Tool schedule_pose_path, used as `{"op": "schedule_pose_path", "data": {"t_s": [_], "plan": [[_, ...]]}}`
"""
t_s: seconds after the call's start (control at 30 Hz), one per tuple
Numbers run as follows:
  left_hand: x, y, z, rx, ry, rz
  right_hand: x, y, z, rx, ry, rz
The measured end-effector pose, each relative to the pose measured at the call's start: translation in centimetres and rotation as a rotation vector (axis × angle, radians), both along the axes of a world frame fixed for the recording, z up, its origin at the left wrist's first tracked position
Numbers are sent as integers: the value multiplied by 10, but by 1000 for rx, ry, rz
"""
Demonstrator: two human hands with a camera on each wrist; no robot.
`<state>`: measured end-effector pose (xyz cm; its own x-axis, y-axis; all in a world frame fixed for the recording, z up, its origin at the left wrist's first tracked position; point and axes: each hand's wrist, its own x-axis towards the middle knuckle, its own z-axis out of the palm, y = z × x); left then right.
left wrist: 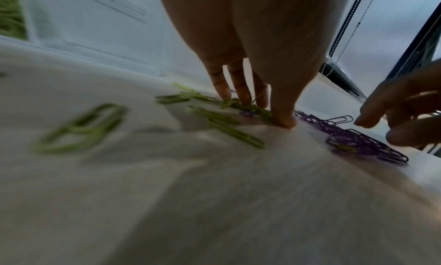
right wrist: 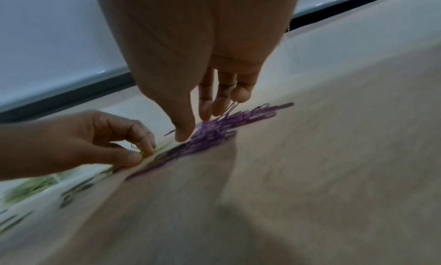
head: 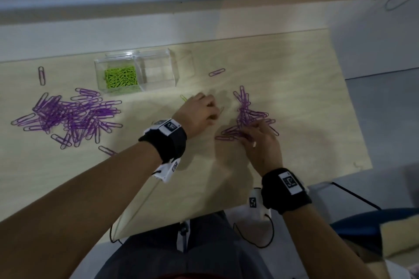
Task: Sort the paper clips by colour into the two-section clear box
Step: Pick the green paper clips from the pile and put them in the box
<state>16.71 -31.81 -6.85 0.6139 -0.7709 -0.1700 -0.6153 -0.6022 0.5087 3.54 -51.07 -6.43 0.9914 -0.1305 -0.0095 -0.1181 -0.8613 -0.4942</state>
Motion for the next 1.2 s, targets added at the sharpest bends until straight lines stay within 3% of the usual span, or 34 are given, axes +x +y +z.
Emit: {"op": "schedule_pose_path", "data": {"t_s": [0.17, 0.3, 0.4, 0.57, 0.8, 0.9, 1.0, 1.2], "plan": [[-24, 5, 2, -137, -120, 109, 3, 10, -7, -13, -13, 4], [-50, -26, 6, 29, 78, 186, 7, 8, -10, 8, -2, 6], [-57, -34, 2, 80, 132, 293, 9, 8, -12, 10, 27, 0], [-54, -33, 3, -7, 253, 421, 11, 7, -12, 23, 83, -25], [-44, -14, 11, -159, 424, 464, 10, -11, -6, 100, 100, -67], [-37, 11, 12, -238, 335, 534, 10, -4, -2, 40, 29, -70], [-29, 48, 10, -205, 147, 554, 20, 20, -2, 77, -19, 16], [-24, 74, 6, -82, -32, 467, 32, 45, -9, 92, 82, 103]]}}
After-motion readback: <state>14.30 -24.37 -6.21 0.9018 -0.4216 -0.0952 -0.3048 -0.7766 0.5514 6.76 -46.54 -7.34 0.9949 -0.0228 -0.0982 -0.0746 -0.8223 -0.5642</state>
